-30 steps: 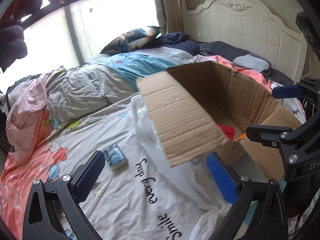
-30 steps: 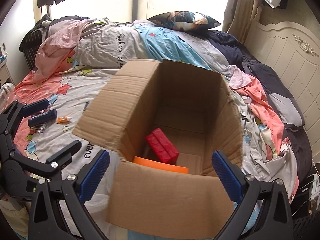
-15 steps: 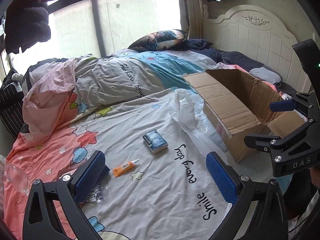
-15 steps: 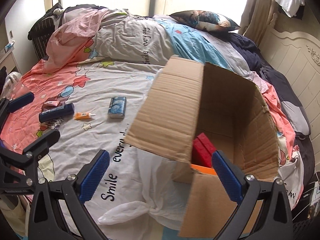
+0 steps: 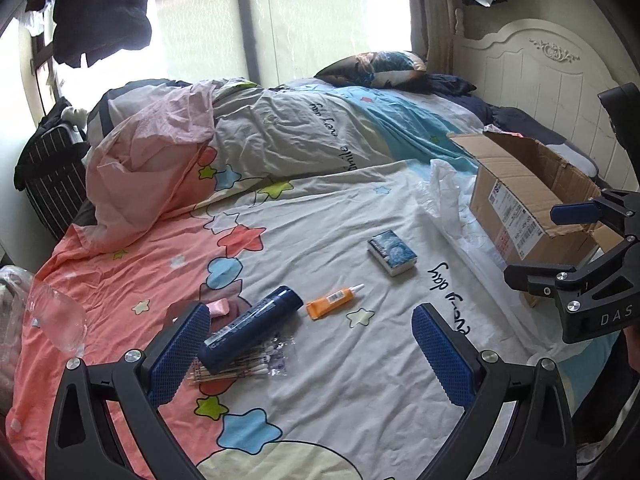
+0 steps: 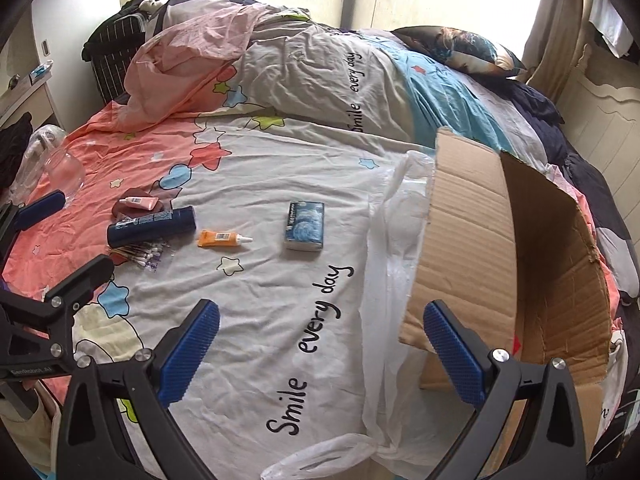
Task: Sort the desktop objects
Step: 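Withdraw both tools from the cardboard box back over the bed, then move the left tool toward the dark blue bottle while the right tool approaches the orange tube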
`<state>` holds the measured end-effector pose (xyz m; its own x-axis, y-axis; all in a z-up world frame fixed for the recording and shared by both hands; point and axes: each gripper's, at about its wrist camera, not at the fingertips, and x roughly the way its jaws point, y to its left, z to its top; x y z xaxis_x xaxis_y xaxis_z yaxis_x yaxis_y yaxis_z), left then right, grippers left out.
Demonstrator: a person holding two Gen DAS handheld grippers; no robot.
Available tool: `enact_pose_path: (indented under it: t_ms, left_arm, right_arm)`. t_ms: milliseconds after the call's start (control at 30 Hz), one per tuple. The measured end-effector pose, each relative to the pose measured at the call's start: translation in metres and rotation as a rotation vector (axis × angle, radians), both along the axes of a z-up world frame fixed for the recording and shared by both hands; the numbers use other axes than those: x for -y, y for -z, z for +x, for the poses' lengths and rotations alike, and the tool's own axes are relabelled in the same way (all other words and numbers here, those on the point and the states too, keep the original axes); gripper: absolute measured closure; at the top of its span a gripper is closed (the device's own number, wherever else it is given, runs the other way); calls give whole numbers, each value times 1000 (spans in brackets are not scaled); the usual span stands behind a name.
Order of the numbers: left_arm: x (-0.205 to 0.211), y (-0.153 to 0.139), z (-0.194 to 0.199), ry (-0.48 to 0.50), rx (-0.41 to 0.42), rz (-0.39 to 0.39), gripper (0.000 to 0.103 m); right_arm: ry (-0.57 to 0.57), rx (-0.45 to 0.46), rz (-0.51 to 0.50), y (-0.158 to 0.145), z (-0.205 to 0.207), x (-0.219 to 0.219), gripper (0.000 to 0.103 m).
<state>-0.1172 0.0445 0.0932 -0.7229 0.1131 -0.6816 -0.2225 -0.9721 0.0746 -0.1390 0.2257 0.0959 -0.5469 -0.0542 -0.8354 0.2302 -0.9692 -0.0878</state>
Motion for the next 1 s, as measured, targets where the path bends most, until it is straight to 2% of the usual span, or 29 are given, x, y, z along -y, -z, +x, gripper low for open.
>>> enact_pose_path:
  t_ms: [300, 500, 700, 1000]
  left_arm:
    - [45, 16, -11, -88, 34, -39, 0]
    - [75, 27, -23, -150, 65, -38, 0]
    - [79, 39, -35, -123, 93, -49, 0]
    - [64, 58, -49, -43, 91, -129, 0]
  right_arm:
    - [-66, 42, -38, 23, -27, 38, 1]
    - [-97, 72, -53, 41, -48, 58, 1]
    - [-106, 101, -65, 57, -67, 68, 1]
    - [-129, 123, -61, 78, -84, 71, 1]
